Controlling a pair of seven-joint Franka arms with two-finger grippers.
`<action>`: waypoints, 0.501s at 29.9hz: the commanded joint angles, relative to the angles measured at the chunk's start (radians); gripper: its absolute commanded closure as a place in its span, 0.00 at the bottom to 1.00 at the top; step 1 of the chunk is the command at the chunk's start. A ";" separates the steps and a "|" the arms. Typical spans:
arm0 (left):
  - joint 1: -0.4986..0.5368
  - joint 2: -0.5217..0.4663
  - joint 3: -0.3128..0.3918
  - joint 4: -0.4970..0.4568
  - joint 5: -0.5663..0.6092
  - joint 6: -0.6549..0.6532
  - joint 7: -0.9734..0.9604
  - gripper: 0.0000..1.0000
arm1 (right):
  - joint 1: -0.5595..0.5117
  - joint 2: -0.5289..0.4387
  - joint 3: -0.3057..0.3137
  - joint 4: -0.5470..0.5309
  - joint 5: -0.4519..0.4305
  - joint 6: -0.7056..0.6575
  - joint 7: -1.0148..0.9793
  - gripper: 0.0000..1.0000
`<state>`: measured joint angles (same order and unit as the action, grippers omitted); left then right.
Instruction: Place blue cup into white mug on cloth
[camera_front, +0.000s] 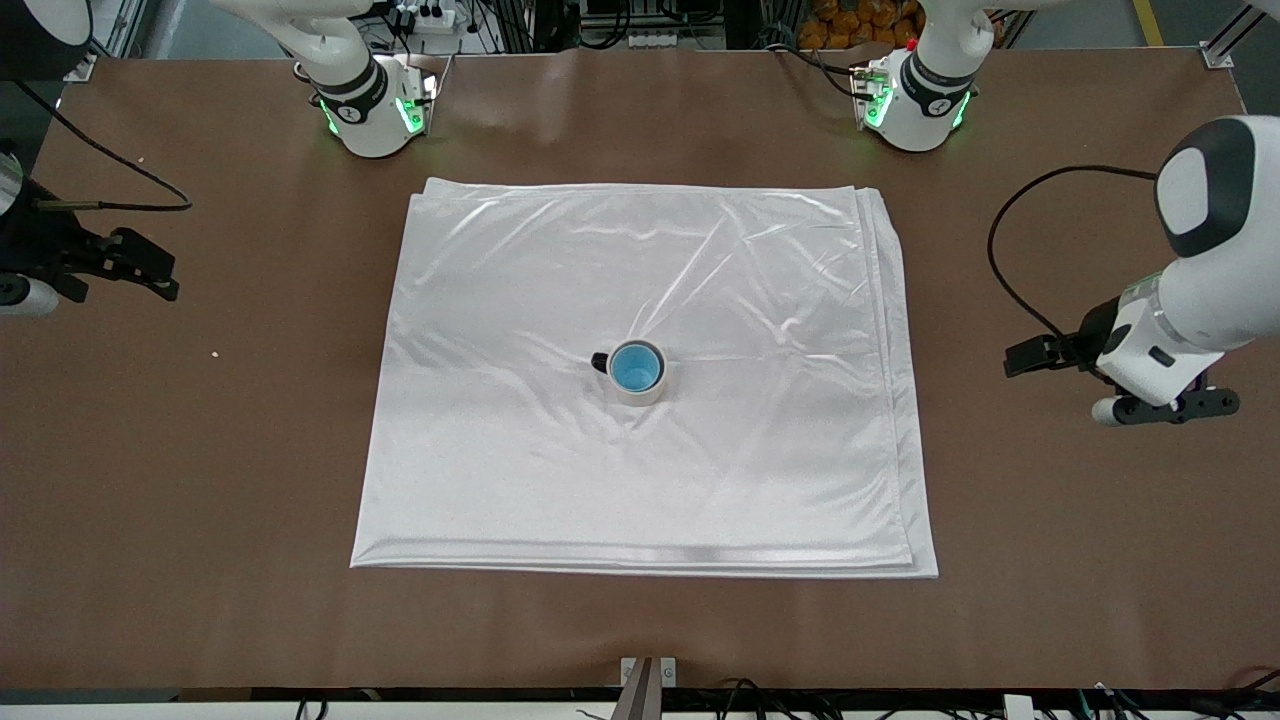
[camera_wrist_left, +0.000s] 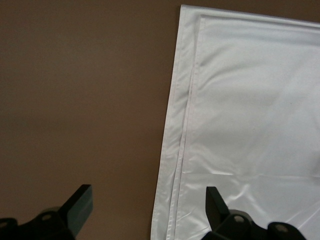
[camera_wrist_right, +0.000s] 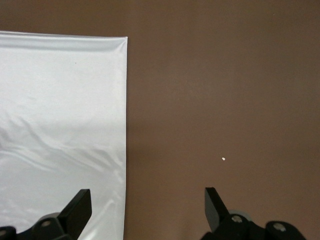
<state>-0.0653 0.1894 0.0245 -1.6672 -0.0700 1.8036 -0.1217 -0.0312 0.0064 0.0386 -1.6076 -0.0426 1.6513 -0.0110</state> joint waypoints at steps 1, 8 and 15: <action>0.045 -0.120 -0.014 -0.091 -0.008 -0.023 0.051 0.00 | 0.008 -0.005 -0.006 0.021 0.010 -0.005 0.016 0.00; 0.039 -0.134 -0.003 0.004 -0.014 -0.161 0.073 0.00 | 0.011 -0.003 0.000 0.029 0.000 -0.004 0.040 0.00; 0.036 -0.174 -0.001 0.030 -0.004 -0.185 0.063 0.00 | 0.010 -0.002 0.003 0.035 0.010 -0.001 0.092 0.00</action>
<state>-0.0299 0.0462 0.0233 -1.6574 -0.0700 1.6492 -0.0684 -0.0267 0.0064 0.0433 -1.5881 -0.0420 1.6545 0.0472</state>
